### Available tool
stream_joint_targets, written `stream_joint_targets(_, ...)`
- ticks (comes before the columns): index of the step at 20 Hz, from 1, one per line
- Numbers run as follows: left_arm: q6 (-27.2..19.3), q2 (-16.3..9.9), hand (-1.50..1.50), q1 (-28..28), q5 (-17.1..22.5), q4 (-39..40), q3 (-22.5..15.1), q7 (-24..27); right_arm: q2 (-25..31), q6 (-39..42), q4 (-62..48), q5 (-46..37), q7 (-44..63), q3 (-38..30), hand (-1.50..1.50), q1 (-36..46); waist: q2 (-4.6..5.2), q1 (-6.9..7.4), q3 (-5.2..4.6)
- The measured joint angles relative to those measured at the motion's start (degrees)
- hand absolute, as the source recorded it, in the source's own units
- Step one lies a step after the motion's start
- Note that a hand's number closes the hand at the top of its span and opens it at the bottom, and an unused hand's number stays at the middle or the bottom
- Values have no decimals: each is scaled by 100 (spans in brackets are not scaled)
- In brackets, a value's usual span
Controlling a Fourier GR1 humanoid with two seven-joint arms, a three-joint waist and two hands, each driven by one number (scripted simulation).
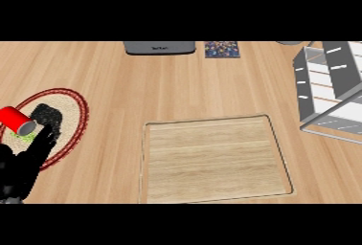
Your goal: Pick the lemon from the tray and place it in the tiered basket
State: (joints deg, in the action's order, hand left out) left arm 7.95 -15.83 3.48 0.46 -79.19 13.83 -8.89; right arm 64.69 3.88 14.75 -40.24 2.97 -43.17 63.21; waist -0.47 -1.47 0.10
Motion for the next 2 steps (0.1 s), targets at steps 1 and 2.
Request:
stream_joint_targets(1,1,-15,0,-1,7,11,24,2,114,138,-26,178,-144,-170,-150,-147,-2,-19,0)
stream_joint_targets(2,5,-15,0,50,8,12,41,43,213,288,-56,338,-300,-320,-150,-341,-6,-31,-2)
